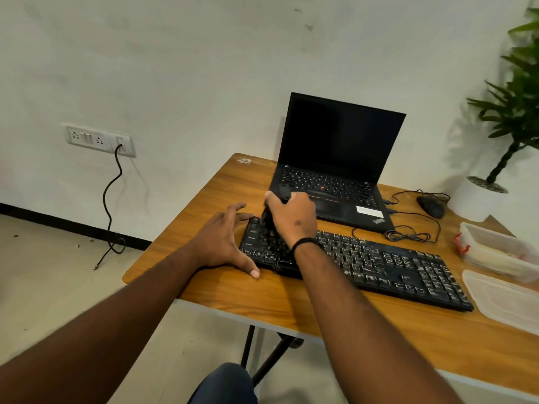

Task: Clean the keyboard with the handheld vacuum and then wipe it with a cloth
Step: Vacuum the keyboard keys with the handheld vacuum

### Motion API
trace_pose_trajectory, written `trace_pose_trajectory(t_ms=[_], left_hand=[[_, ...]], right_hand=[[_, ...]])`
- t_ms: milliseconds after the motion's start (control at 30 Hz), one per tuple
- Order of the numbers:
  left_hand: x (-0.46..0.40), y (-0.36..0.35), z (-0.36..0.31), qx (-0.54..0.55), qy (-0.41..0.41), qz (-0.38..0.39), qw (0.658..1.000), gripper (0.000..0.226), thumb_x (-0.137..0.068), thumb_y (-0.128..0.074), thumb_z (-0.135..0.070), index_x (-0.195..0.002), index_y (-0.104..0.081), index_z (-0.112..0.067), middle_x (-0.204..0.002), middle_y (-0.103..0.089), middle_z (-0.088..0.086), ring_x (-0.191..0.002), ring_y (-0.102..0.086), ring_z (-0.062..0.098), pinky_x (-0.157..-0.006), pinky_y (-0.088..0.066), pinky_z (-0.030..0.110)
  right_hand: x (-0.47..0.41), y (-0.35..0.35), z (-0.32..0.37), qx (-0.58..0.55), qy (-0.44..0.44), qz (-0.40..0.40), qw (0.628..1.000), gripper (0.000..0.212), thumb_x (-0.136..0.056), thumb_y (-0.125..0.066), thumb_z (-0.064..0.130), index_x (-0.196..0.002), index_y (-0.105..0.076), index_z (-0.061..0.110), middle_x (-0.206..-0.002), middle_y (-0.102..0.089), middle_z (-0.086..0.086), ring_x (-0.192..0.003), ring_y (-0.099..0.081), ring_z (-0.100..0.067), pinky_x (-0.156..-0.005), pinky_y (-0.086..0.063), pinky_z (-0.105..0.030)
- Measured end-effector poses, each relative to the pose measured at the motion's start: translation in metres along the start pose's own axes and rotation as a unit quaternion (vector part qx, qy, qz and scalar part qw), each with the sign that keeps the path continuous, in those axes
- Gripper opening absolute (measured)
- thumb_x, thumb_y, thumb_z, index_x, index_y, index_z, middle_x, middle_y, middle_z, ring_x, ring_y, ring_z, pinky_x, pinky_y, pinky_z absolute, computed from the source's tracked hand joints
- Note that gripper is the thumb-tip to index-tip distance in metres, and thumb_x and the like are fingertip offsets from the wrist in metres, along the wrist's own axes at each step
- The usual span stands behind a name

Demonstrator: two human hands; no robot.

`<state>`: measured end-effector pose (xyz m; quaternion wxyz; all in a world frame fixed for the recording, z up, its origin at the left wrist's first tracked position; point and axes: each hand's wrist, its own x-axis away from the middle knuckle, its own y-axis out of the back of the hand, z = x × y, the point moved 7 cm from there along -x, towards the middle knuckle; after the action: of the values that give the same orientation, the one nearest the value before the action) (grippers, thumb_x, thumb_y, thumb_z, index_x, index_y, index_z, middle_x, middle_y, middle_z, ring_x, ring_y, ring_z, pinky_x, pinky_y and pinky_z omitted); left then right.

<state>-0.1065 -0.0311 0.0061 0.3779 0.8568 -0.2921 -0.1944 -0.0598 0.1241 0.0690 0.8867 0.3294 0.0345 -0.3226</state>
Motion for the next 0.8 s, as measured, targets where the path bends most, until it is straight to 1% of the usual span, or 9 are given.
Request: trace_pose_trajectory(t_ms=[100,200,300,400,467,533,667,733,800], left_hand=[[0.001,0.001,0.0,0.005,0.003,-0.003,1.0,0.16,-0.03,-0.093,-0.068,-0.158,-0.007,-0.026,-0.157,-0.039,-0.003,-0.147,-0.026,0.017,-0.12,-0.026,0.041],[0.001,0.001,0.0,0.008,0.006,-0.003,1.0,0.157,-0.035,-0.098,-0.059,-0.159,-0.008,-0.025,-0.158,-0.036,0.001,-0.147,-0.026,0.02,-0.121,-0.028,0.044],[0.0,0.001,0.001,0.002,0.011,0.003,1.0,0.162,-0.028,-0.091,-0.071,-0.158,-0.006,-0.027,-0.159,-0.033,0.0,-0.147,-0.024,0.021,-0.12,-0.028,0.045],[0.0,0.001,0.002,0.003,0.012,0.007,1.0,0.163,-0.025,-0.089,-0.075,-0.158,-0.007,-0.028,-0.159,-0.034,0.0,-0.147,-0.025,0.021,-0.12,-0.029,0.047],[-0.001,0.001,0.005,0.005,0.014,-0.001,1.0,0.163,-0.023,-0.089,-0.078,-0.156,-0.009,-0.031,-0.158,-0.034,0.001,-0.145,-0.028,0.021,-0.118,-0.034,0.049],[-0.002,0.002,0.008,0.004,0.013,-0.002,1.0,0.164,-0.02,-0.09,-0.078,-0.157,-0.011,-0.032,-0.156,-0.035,0.0,-0.144,-0.03,0.021,-0.116,-0.036,0.05],[-0.001,0.001,0.003,0.004,0.012,0.016,1.0,0.163,-0.024,-0.094,-0.067,-0.158,-0.01,-0.028,-0.156,-0.036,-0.001,-0.144,-0.029,0.02,-0.119,-0.031,0.046],[-0.002,0.001,0.005,0.009,0.017,0.016,1.0,0.16,-0.023,-0.092,-0.071,-0.156,-0.015,-0.027,-0.154,-0.037,-0.001,-0.142,-0.031,0.019,-0.117,-0.034,0.046],[-0.005,0.001,0.012,0.001,0.008,0.011,1.0,0.155,-0.021,-0.089,-0.079,-0.153,-0.025,-0.03,-0.149,-0.039,-0.005,-0.139,-0.036,0.02,-0.113,-0.04,0.049]], right_hand=[[0.004,-0.015,0.01,-0.021,0.051,0.092,0.994,0.043,-0.08,-0.069,0.048,-0.053,-0.048,0.021,-0.051,-0.049,0.005,-0.048,-0.049,-0.014,-0.048,-0.039,-0.03],[0.004,-0.007,0.012,0.002,0.071,0.166,0.984,0.046,-0.08,-0.073,0.048,-0.056,-0.047,0.018,-0.052,-0.047,0.002,-0.045,-0.044,-0.014,-0.047,-0.035,-0.029],[0.007,0.006,0.011,0.001,0.098,0.167,0.981,0.047,-0.08,-0.071,0.056,-0.062,-0.055,0.016,-0.055,-0.054,-0.002,-0.048,-0.051,-0.016,-0.049,-0.039,-0.032],[0.014,0.009,0.015,-0.047,0.121,0.164,0.978,0.046,-0.083,-0.072,0.05,-0.062,-0.055,0.014,-0.054,-0.051,0.001,-0.048,-0.048,-0.011,-0.048,-0.037,-0.029],[0.023,0.002,0.023,-0.061,0.144,0.197,0.968,0.044,-0.084,-0.074,0.045,-0.063,-0.057,0.011,-0.054,-0.05,0.002,-0.046,-0.046,-0.008,-0.046,-0.037,-0.026],[0.03,-0.008,0.028,-0.021,0.163,0.239,0.957,0.041,-0.084,-0.075,0.043,-0.064,-0.058,0.011,-0.053,-0.051,0.002,-0.044,-0.047,-0.008,-0.044,-0.036,-0.024],[0.027,-0.007,0.036,0.092,0.173,0.301,0.933,0.04,-0.083,-0.076,0.042,-0.06,-0.056,0.015,-0.053,-0.051,0.002,-0.044,-0.046,-0.011,-0.043,-0.035,-0.025],[0.024,-0.003,0.042,0.11,0.185,0.291,0.932,0.041,-0.081,-0.075,0.046,-0.061,-0.056,0.017,-0.055,-0.051,0.004,-0.047,-0.047,-0.012,-0.045,-0.036,-0.027],[0.028,-0.006,0.046,0.076,0.199,0.275,0.938,0.04,-0.081,-0.074,0.048,-0.065,-0.06,0.014,-0.055,-0.052,0.005,-0.047,-0.048,-0.01,-0.046,-0.037,-0.026]])
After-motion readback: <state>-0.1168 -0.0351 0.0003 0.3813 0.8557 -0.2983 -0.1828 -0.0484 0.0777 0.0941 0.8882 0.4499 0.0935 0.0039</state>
